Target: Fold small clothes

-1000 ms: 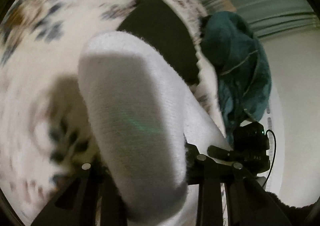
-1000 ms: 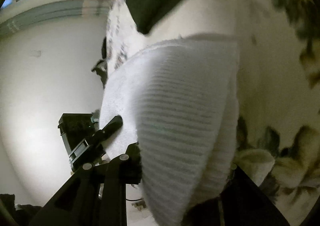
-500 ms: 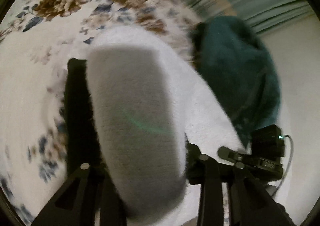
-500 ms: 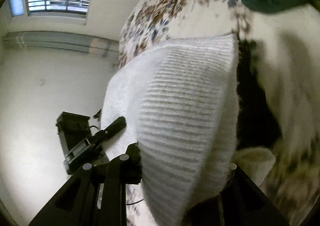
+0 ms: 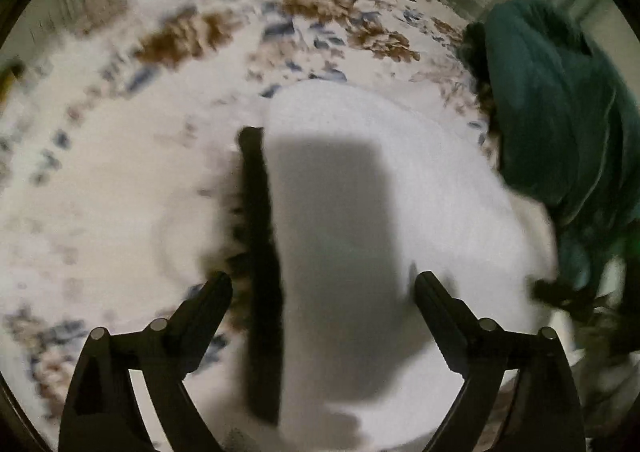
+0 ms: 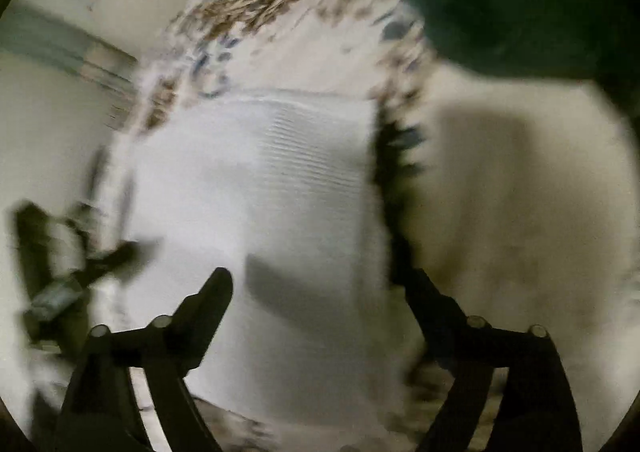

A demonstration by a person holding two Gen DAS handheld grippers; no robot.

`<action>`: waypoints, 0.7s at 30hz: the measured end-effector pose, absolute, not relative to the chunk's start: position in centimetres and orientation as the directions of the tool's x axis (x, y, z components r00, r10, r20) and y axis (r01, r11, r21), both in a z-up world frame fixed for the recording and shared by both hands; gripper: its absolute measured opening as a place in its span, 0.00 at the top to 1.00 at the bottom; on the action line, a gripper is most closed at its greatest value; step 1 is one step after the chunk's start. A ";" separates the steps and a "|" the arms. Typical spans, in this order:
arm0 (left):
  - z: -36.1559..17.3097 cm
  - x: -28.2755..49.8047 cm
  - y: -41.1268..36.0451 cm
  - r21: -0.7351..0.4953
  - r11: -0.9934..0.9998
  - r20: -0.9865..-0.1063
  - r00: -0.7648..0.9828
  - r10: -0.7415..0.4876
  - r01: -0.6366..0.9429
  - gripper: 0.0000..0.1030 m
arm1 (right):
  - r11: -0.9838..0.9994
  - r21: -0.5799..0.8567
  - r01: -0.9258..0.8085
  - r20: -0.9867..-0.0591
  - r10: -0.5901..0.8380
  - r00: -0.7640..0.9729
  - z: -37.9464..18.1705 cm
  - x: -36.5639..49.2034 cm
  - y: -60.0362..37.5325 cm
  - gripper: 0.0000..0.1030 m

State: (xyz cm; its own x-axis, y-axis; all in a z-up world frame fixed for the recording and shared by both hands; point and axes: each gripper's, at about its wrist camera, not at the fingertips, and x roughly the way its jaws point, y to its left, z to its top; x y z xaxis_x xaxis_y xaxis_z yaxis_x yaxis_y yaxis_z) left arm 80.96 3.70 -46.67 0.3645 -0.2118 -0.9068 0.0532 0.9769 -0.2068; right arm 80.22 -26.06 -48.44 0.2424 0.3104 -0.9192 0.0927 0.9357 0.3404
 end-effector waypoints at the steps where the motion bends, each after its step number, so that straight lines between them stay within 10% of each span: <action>1: -46.3 80.0 3.3 -0.159 0.986 -0.908 0.384 -0.168 0.056 0.05 | 0.963 0.258 0.079 -0.938 0.230 0.258 -47.7 79.2 -25.8 0.02; 9: -43.0 74.3 1.1 0.000 1.000 -0.889 0.459 0.000 -0.001 0.03 | 0.991 -0.112 0.078 -0.932 -0.132 0.338 -43.7 72.0 -23.5 0.00; 21: -29.8 63.6 0.5 -0.007 1.000 -0.829 0.559 -0.003 -0.005 0.03 | 0.982 -0.144 0.119 -0.867 -0.183 0.464 -28.5 60.5 -22.5 0.00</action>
